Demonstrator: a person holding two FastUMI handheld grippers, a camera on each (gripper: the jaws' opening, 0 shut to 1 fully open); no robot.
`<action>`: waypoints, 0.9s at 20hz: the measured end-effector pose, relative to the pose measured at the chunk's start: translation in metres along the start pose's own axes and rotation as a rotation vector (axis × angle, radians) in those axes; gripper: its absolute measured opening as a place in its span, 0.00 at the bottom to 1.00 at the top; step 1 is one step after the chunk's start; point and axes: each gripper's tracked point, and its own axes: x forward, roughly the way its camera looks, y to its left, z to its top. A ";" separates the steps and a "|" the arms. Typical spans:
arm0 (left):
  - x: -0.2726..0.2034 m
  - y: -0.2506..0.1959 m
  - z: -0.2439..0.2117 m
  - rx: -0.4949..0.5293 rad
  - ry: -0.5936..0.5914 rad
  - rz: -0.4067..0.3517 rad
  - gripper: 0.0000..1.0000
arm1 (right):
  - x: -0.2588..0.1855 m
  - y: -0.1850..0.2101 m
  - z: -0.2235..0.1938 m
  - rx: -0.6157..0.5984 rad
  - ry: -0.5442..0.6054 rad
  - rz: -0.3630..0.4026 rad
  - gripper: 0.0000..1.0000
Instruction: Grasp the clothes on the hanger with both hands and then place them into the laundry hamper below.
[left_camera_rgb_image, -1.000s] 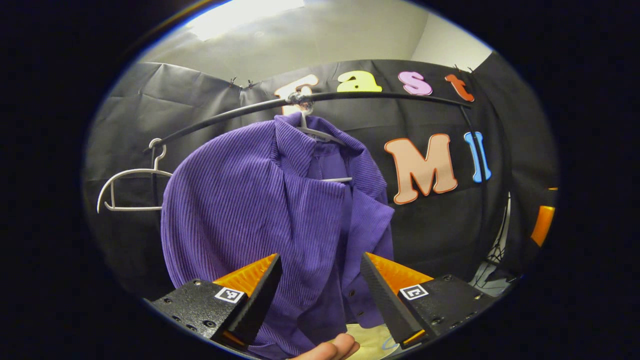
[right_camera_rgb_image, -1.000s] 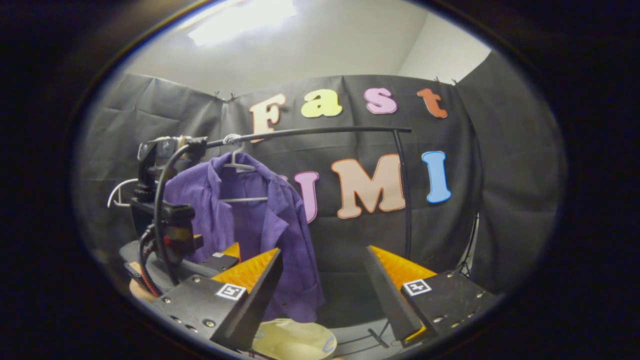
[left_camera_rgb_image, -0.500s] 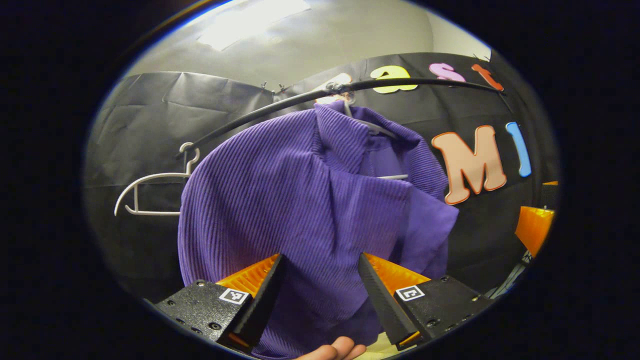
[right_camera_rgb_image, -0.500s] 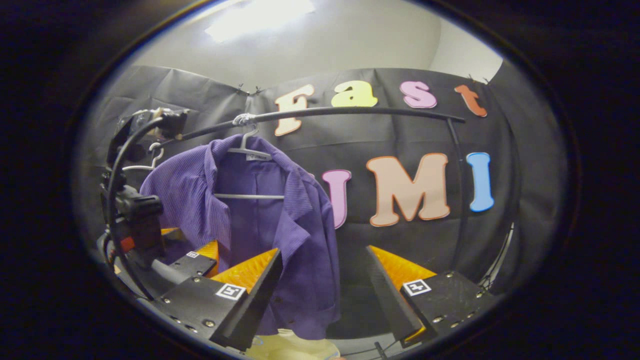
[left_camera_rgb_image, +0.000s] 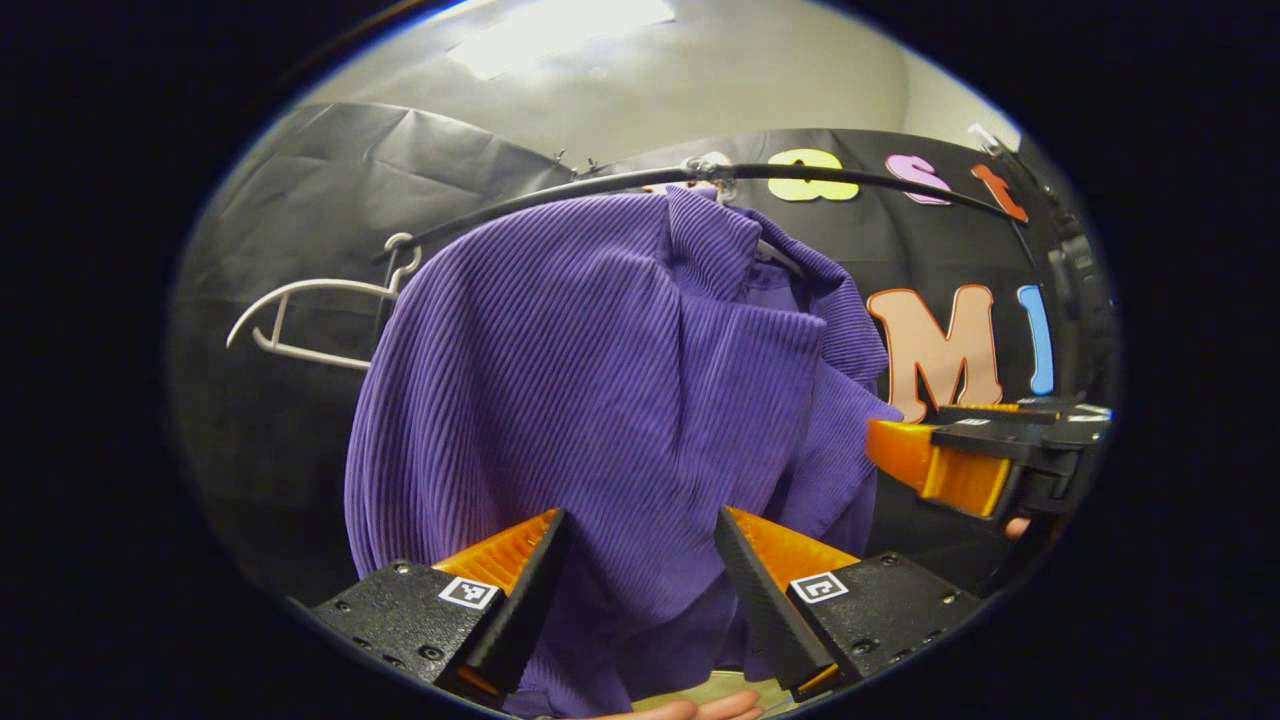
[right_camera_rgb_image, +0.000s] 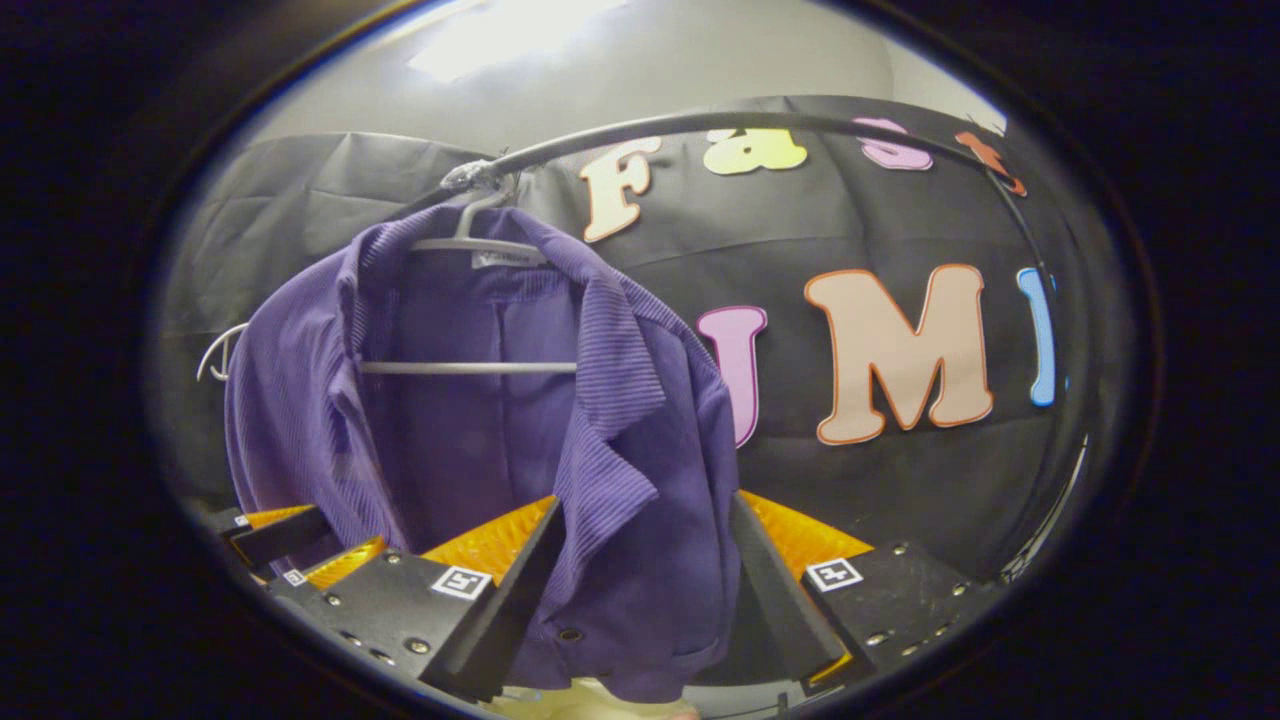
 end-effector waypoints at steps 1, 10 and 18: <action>0.004 -0.002 -0.001 0.008 0.001 0.015 0.93 | 0.009 0.001 -0.004 0.017 0.002 0.013 0.98; 0.019 -0.020 -0.043 0.131 0.008 0.082 0.94 | 0.059 0.002 -0.037 0.060 0.003 0.069 1.00; 0.041 -0.007 -0.034 0.227 -0.058 0.115 0.87 | 0.082 0.026 -0.054 0.091 0.009 0.104 0.84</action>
